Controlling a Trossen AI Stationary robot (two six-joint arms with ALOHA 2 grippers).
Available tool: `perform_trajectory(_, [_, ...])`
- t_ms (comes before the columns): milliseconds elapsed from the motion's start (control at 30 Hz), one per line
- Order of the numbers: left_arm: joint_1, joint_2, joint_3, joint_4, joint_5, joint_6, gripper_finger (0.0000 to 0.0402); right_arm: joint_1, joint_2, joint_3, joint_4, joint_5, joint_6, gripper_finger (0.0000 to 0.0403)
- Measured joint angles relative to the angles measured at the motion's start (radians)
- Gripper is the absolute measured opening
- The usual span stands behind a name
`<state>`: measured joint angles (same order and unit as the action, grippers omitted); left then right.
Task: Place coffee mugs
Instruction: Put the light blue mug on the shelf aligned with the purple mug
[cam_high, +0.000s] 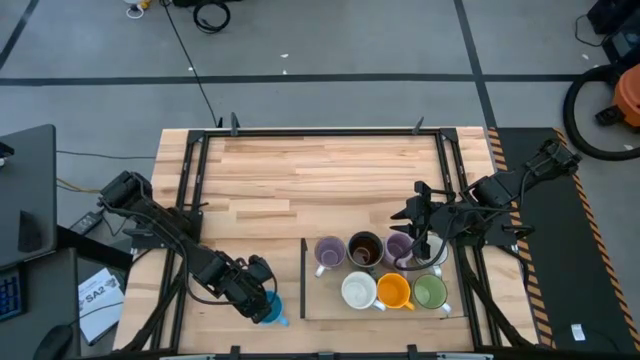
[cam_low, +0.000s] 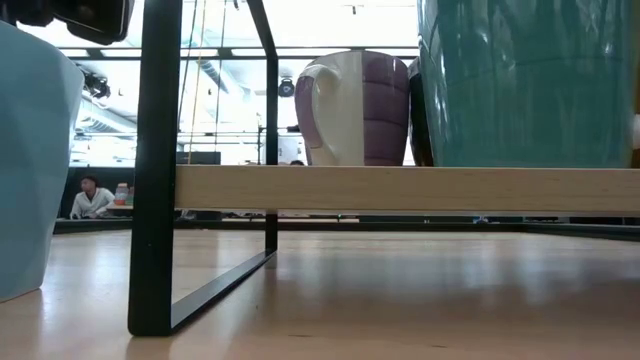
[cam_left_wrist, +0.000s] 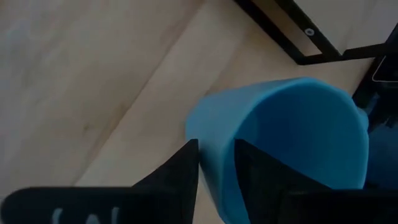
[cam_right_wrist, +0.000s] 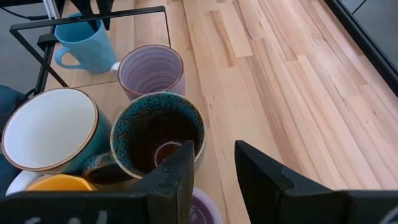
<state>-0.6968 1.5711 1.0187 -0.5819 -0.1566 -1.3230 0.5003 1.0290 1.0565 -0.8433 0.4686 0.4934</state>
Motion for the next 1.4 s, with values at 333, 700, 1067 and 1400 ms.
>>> perform_trajectory(333, [0.000,0.002,0.000,0.003,0.001,-0.009,0.0025,0.000,0.000,0.000,0.000,0.000,0.000,0.0122])
perform_trajectory(700, [-0.001,-0.002,0.112,-0.001,0.258,0.183,0.0025,0.000,0.000,0.000,0.000,0.000,-0.026,0.0122])
perform_trajectory(1067, [0.027,-0.002,0.425,0.071,0.305,0.393,0.0025,0.000,0.000,0.000,0.000,0.000,-0.026,0.0122])
perform_trajectory(1400, [0.172,0.000,0.561,0.119,0.220,0.488,0.0025,0.000,0.000,0.000,0.000,0.000,-0.026,0.0122])
